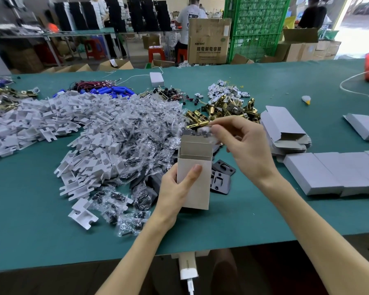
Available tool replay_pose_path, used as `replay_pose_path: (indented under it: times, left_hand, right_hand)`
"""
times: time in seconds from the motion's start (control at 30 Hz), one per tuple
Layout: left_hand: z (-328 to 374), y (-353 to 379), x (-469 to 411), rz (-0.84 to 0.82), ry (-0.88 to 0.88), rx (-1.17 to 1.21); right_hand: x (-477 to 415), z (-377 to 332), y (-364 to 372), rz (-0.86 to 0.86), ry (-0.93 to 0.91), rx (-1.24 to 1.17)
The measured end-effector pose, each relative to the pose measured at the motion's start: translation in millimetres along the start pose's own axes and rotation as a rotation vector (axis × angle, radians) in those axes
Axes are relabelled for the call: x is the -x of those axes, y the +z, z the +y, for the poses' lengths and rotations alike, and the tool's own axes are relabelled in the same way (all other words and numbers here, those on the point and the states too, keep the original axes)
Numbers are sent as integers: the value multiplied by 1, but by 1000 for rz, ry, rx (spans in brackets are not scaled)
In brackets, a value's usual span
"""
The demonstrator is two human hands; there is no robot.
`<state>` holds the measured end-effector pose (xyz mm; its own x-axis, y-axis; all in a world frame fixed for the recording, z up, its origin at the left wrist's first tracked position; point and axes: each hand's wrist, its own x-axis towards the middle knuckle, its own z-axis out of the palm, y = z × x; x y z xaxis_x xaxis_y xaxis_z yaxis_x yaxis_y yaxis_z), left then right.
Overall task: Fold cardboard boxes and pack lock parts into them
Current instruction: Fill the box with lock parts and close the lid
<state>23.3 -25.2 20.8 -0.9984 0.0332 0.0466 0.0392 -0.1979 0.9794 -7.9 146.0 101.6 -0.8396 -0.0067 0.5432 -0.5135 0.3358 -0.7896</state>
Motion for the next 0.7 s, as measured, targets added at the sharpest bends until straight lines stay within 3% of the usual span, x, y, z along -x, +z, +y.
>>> replay_pose_path:
  times: [0.3,0.7]
  left_hand:
    - [0,-1,0,-8,3,4]
    - [-3,-1,-3,4,40,-7]
  right_hand:
    - [11,-9,10,-192,-232,445]
    - [23,-3,0,-332,-236,668]
